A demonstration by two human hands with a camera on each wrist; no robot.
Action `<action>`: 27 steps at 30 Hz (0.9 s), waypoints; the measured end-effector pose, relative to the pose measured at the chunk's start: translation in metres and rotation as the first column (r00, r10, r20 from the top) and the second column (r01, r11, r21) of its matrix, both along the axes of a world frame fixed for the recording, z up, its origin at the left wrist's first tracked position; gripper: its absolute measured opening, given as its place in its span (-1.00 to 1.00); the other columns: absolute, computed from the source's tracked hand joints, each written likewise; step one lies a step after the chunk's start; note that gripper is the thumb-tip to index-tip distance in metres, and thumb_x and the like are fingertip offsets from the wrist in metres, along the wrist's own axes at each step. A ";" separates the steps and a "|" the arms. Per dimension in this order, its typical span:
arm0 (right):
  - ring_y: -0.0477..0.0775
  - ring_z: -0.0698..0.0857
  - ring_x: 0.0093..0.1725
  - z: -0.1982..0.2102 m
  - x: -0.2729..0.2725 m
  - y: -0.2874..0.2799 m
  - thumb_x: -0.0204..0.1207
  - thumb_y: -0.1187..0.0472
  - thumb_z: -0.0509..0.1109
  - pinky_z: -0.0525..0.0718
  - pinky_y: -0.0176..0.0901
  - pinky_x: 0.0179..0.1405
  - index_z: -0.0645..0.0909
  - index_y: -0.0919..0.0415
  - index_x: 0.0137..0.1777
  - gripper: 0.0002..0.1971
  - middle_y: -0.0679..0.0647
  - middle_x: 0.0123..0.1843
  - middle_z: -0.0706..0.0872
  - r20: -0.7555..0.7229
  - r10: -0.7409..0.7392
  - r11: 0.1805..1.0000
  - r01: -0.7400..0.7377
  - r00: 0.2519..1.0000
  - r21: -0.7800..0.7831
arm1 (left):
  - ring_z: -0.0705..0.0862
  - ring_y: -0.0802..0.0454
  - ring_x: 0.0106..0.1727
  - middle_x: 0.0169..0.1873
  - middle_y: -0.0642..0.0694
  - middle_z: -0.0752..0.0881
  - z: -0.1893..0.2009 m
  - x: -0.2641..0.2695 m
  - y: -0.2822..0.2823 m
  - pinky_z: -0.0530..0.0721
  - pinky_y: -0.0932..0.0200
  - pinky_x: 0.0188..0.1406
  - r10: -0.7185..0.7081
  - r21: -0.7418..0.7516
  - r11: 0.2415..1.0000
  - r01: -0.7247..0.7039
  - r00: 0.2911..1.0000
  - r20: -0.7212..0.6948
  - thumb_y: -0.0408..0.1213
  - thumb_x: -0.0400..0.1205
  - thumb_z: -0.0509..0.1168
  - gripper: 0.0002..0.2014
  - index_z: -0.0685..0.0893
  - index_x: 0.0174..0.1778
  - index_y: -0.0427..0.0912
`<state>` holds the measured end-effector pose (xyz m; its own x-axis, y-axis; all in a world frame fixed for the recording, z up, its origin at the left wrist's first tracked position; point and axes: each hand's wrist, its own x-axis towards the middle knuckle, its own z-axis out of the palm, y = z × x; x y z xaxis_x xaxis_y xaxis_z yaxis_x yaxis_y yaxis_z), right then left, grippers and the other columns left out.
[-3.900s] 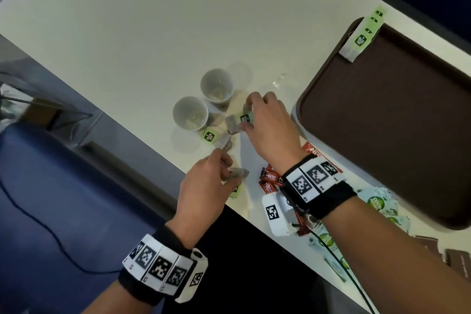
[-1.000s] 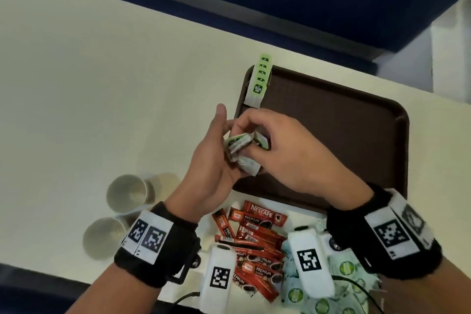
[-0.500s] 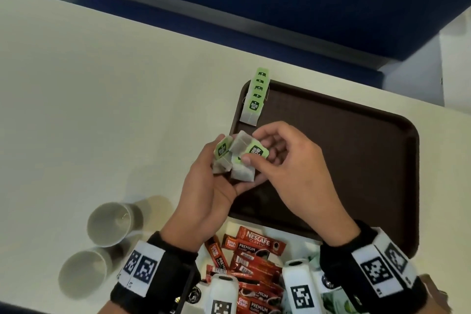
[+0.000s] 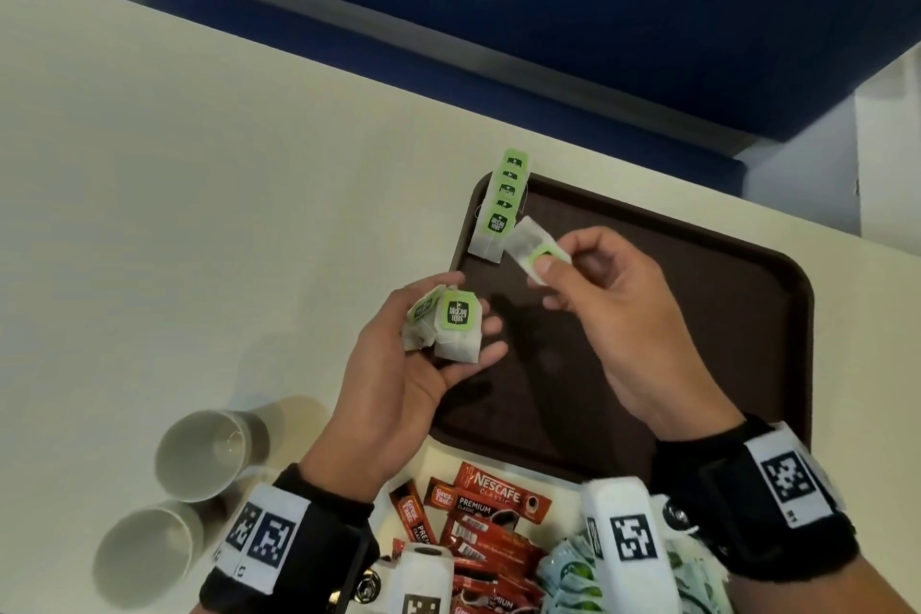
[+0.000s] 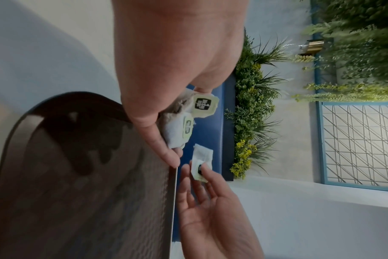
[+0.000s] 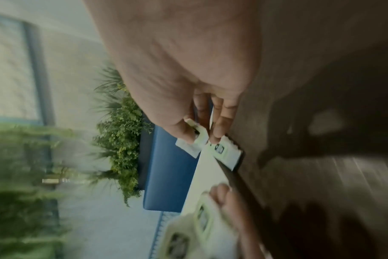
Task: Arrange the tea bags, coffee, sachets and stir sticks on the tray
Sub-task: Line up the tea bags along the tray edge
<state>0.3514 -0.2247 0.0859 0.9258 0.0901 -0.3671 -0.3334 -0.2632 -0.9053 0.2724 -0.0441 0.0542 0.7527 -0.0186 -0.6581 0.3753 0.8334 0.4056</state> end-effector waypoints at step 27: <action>0.04 0.57 0.34 -0.045 0.057 0.040 0.69 0.20 0.54 0.71 -0.02 0.33 0.64 0.02 0.40 -0.68 0.02 0.35 0.47 0.233 0.551 0.664 -0.252 0.801 -0.704 | 0.86 -0.37 0.24 0.18 -0.45 0.80 -0.016 0.016 0.021 0.86 -0.30 0.31 0.030 -0.004 1.000 -0.030 0.998 -0.063 -0.12 0.63 0.39 -0.49 0.71 0.46 -0.31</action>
